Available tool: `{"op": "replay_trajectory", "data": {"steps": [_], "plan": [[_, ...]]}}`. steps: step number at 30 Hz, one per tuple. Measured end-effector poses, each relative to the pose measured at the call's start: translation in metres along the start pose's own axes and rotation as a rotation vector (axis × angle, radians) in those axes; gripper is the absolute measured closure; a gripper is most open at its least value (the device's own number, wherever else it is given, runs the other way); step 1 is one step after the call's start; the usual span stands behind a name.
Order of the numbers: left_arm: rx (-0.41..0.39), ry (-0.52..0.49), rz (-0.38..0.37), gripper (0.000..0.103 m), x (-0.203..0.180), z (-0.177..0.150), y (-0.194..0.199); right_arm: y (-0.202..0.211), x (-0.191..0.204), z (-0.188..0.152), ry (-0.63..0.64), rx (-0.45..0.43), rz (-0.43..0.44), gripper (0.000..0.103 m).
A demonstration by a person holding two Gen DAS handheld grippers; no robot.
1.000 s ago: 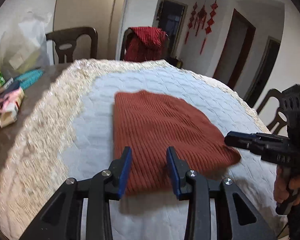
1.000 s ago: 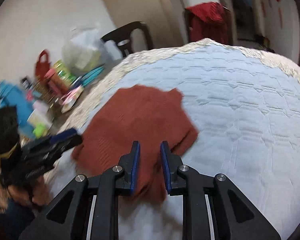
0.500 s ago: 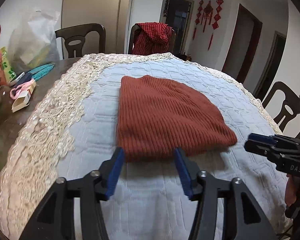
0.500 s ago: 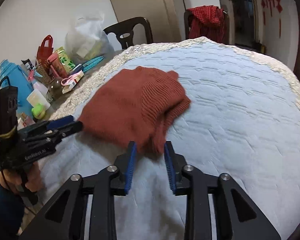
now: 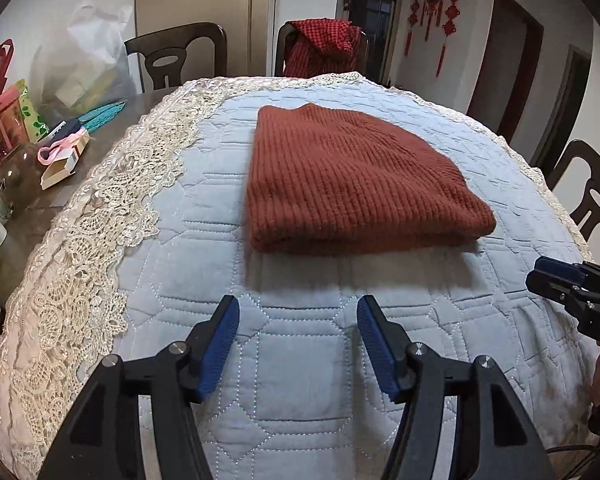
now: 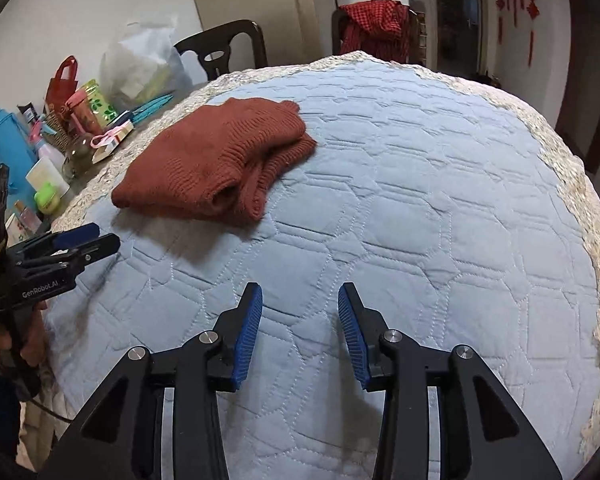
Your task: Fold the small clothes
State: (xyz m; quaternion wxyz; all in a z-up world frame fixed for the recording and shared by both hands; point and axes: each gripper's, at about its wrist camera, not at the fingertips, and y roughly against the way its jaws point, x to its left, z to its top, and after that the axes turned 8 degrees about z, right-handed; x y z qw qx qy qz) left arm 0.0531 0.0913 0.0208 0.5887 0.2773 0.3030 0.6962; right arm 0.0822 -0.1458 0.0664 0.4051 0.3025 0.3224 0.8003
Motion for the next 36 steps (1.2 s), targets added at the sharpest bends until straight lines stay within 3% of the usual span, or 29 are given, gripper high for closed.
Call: {"op": "replay_trajectory", "data": {"steps": [14, 21, 36], "plan": [[0.021, 0.002, 0.041, 0.038, -0.005, 0.003, -0.01, -0.027, 0.011, 0.01, 0.04, 0.043, 0.005, 0.062], [0.025, -0.012, 0.06, 0.035, -0.008, 0.003, -0.011, -0.032, 0.017, 0.008, 0.072, 0.048, -0.008, 0.051], [0.027, -0.013, 0.065, 0.034, -0.008, 0.003, -0.012, -0.032, 0.019, 0.007, 0.074, 0.043, -0.01, 0.049]]}}
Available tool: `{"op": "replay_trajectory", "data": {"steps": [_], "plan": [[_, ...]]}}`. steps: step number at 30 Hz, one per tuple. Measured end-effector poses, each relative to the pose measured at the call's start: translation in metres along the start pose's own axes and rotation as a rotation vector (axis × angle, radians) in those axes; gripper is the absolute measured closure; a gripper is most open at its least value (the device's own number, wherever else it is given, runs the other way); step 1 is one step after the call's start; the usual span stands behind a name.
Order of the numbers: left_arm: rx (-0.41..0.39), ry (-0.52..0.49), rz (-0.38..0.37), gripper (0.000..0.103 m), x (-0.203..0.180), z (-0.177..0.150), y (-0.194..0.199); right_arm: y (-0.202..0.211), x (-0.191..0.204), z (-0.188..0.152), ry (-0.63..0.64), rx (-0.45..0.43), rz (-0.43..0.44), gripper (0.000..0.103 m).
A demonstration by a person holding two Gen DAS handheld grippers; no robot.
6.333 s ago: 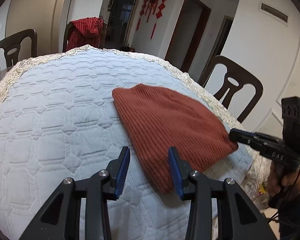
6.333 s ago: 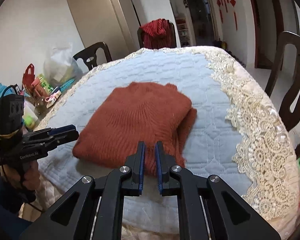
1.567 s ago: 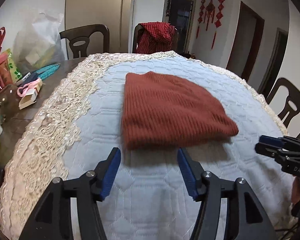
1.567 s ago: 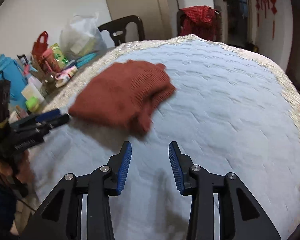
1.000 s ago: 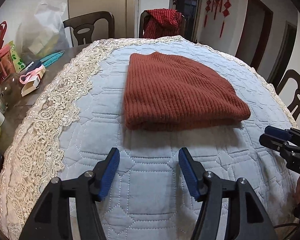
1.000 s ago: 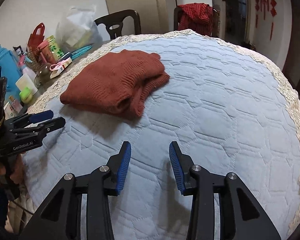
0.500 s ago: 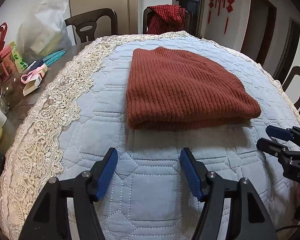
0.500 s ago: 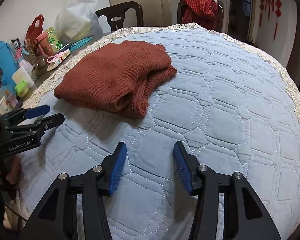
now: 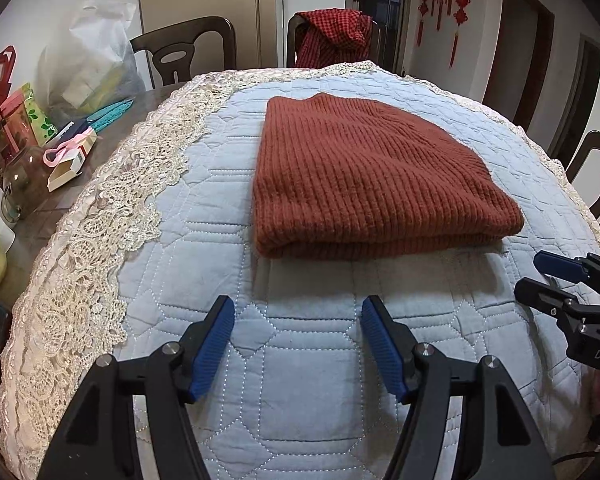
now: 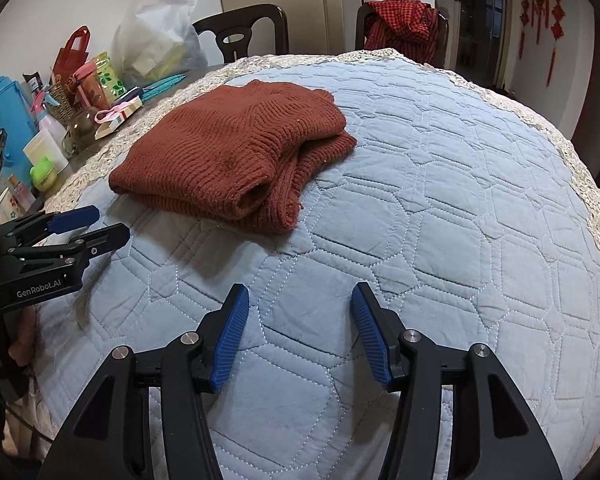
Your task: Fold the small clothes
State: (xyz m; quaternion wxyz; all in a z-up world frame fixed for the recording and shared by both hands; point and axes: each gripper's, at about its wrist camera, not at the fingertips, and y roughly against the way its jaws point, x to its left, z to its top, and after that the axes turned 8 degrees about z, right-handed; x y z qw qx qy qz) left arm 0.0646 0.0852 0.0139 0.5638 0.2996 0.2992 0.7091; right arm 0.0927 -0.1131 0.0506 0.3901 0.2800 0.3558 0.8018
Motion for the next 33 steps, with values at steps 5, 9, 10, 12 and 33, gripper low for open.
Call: {"op": "replay_trajectory", "data": {"steps": [5, 9, 10, 12, 33], "plan": [[0.0, 0.001, 0.0, 0.034, -0.0001, 0.0, 0.0001, -0.0001, 0.0, 0.0, 0.0, 0.0, 0.0, 0.048], [0.0, 0.001, -0.001, 0.034, -0.0002, 0.0, 0.0002, -0.0001, 0.0002, 0.0, 0.0, 0.0, 0.0, 0.048], [0.0, 0.0, 0.0, 0.034, -0.0002, 0.0, 0.0002, -0.0001, 0.0004, 0.0, 0.0, 0.0, 0.0, 0.048], [0.0, 0.001, -0.001, 0.034, 0.0, -0.0001, 0.0002, -0.0002, 0.0003, 0.0, 0.0, 0.0, 0.0, 0.048], [0.001, 0.001, 0.001, 0.033, -0.0002, 0.0001, 0.0001, -0.0002, 0.0009, -0.0001, 0.0, 0.0, 0.002, 0.046]]}}
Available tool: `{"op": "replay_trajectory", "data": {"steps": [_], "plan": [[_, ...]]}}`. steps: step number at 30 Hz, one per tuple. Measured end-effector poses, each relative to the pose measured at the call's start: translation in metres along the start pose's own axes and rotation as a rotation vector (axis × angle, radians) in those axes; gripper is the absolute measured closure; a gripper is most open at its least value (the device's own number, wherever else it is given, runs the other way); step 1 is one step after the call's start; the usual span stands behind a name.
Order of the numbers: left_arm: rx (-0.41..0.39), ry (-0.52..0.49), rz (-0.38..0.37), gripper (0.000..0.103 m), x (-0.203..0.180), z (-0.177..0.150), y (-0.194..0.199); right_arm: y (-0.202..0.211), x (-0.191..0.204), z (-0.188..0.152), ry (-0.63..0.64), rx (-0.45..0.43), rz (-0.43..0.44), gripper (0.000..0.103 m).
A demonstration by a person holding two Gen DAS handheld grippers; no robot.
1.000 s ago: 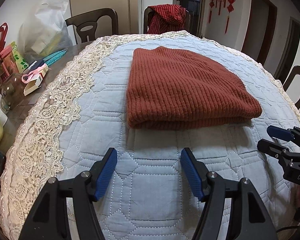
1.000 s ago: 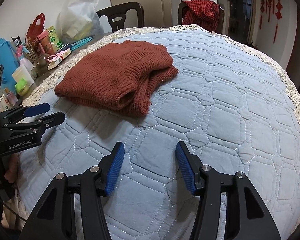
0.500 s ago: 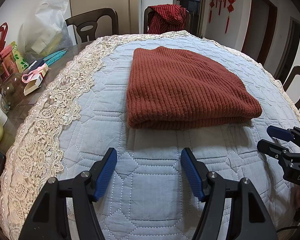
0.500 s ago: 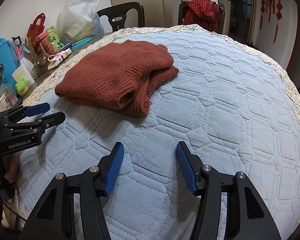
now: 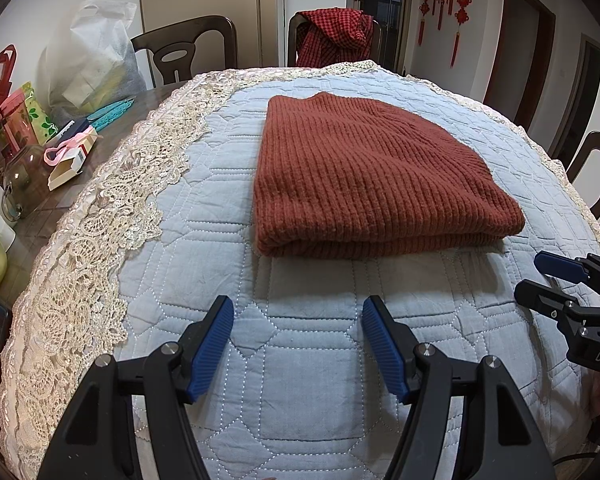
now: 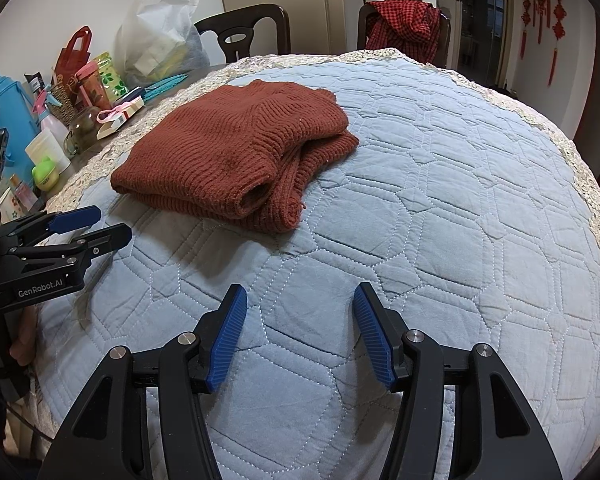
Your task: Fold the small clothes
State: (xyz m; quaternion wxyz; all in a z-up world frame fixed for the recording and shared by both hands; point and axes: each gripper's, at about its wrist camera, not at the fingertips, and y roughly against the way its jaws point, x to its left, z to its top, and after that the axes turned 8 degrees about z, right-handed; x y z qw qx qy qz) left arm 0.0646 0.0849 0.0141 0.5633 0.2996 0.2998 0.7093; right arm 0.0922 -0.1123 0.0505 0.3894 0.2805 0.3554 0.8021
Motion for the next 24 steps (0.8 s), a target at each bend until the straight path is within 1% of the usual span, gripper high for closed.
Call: {"op": "replay_trajectory", "data": {"steps": [16, 24], "plan": [[0.001, 0.0, 0.0, 0.033, -0.0003, 0.0007, -0.0003, -0.0002, 0.0052, -0.0012, 0.006, 0.002, 0.006, 0.043], [0.01, 0.006, 0.004, 0.029, 0.0051, -0.0022, -0.0011, -0.0008, 0.0059, -0.0016, 0.007, 0.003, 0.007, 0.042]]}}
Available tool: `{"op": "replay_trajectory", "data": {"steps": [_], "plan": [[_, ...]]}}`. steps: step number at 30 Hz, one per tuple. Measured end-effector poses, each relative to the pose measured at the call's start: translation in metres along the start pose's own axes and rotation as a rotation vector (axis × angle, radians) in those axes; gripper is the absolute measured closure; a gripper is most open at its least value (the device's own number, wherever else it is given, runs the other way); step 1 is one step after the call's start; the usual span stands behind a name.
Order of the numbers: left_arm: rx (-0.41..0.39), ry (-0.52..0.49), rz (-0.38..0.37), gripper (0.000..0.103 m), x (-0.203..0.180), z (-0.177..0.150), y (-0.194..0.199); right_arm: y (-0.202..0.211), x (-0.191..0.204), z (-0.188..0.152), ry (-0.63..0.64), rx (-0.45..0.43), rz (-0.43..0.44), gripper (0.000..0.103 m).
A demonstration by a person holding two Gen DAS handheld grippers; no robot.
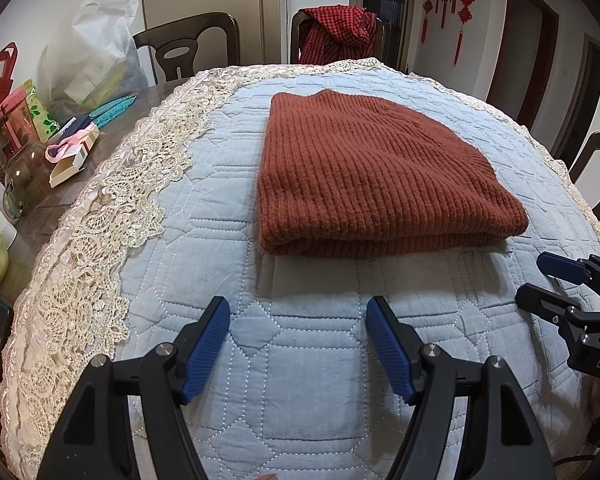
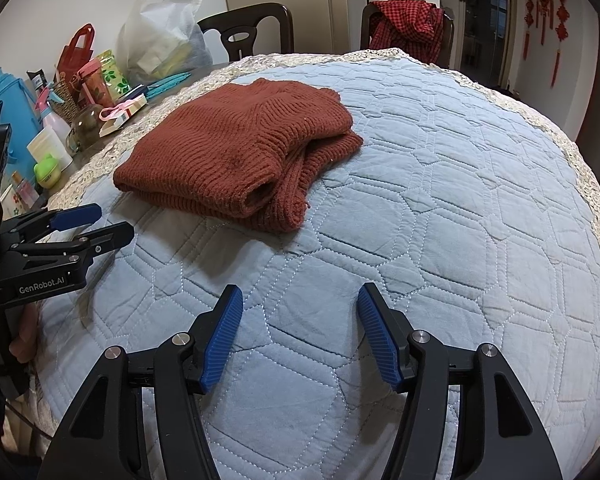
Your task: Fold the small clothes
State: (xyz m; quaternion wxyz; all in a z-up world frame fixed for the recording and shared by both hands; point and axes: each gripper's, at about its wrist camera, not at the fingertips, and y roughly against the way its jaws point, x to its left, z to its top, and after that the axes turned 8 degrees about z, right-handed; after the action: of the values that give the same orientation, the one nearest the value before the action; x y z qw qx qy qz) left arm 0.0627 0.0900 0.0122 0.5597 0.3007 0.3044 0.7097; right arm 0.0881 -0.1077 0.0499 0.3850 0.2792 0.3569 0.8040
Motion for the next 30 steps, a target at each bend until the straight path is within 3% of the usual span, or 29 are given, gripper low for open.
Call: {"op": "replay_trajectory", "data": {"steps": [30], "plan": [[0.009, 0.0, 0.009, 0.026, 0.0007, 0.0006, -0.0006, -0.0001, 0.0002, -0.0003, 0.0, 0.0, -0.001, 0.042]]}}
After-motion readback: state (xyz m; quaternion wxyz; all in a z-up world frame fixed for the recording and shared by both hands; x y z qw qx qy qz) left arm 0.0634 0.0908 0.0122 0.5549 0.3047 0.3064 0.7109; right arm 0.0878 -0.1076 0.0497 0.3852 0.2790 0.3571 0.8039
